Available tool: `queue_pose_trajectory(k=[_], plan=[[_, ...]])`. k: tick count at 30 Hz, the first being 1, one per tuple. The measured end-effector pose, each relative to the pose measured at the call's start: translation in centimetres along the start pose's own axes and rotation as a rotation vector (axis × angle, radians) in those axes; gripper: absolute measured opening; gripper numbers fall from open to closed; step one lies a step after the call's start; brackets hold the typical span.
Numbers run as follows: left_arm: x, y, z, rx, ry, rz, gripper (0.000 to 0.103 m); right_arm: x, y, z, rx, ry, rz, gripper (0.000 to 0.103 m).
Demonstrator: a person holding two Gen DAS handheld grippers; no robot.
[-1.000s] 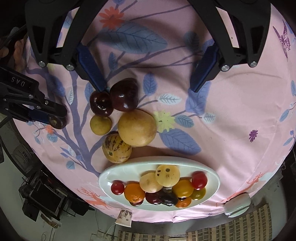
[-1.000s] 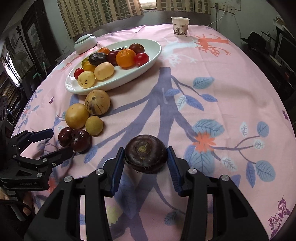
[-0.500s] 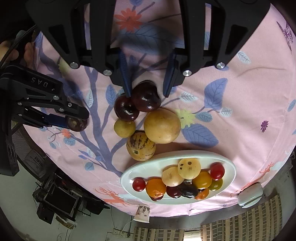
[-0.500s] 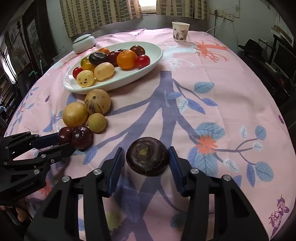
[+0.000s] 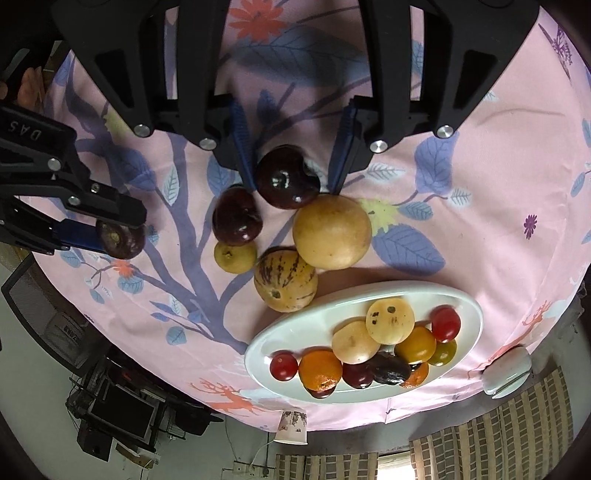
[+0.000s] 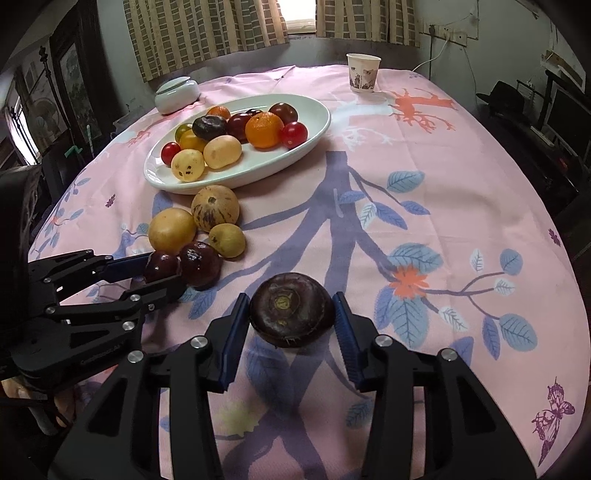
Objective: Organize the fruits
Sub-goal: 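Carry the dark plum and large dark fruit onto the white plate and release both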
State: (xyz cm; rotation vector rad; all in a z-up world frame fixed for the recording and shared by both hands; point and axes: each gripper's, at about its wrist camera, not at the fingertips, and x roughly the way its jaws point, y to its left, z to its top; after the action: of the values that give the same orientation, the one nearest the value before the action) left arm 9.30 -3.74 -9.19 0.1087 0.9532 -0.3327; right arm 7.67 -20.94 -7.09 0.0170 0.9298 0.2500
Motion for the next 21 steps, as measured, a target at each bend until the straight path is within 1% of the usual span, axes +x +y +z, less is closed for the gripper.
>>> queue_pose_trajectory(k=[2,3,4,7,14,21], plan=[[-0.1,0.1,-0.1,-0.002,-0.004,-0.004,0.037,-0.4,-0.4,-0.2,0.016,-0.007,0.003,0.046],[-0.3,0.3,-0.2,-0.011,-0.008,-0.009,0.033,-0.6,-0.6,-0.3,0.022,-0.009,0.003,0.046],[-0.4,0.5,-0.3,-0.023,-0.006,-0.018,0.033,-0.8,-0.8,-0.3,0.027,-0.011,0.005,0.046],[-1.6,1.1,-0.7,-0.047,-0.027,-0.008,0.033,-0.9,-0.8,-0.2,0.028,-0.014,0.010,0.046],[-5.0,2.5,-1.0,-0.087,-0.074,-0.035,0.033,-1.1,0.7,0.6,0.000,-0.024,0.058,0.046],[-5.9,4.2,-0.2,-0.115,-0.091,-0.041,0.033,-1.1,2.3,1.8,-0.035,-0.029,0.069,0.046]])
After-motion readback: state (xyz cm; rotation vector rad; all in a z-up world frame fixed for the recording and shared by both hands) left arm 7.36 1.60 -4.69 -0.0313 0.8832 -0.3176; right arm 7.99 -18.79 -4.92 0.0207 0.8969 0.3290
